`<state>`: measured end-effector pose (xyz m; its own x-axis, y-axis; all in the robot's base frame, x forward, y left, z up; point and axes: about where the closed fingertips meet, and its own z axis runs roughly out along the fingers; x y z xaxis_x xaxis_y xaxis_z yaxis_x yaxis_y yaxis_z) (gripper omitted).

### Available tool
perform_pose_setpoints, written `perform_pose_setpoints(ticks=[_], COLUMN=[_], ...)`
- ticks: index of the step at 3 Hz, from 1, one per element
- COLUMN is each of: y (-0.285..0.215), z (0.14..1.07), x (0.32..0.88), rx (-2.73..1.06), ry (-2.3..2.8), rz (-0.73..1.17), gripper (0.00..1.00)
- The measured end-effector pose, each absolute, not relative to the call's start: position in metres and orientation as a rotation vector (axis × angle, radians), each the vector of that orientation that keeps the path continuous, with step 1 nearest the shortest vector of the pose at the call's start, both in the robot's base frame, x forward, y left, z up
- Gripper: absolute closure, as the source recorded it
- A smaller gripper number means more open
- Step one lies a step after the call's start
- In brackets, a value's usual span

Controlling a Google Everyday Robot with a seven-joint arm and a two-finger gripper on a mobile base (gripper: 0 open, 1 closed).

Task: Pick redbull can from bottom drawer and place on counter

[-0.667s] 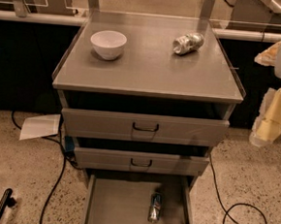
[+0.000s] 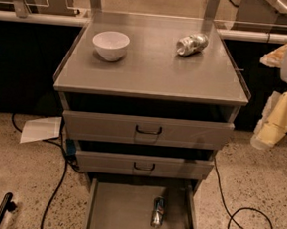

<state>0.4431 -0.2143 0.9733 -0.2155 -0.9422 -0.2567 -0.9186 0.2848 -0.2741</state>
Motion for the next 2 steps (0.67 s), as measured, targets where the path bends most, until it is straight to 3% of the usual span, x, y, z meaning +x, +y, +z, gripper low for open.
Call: perform_pose_setpoints(ticks=[2], y=[-0.206], z=[0.881], x=[0.43], rx=[-1.336], ry=[2.231], rz=[0.178], gripper=[0.0])
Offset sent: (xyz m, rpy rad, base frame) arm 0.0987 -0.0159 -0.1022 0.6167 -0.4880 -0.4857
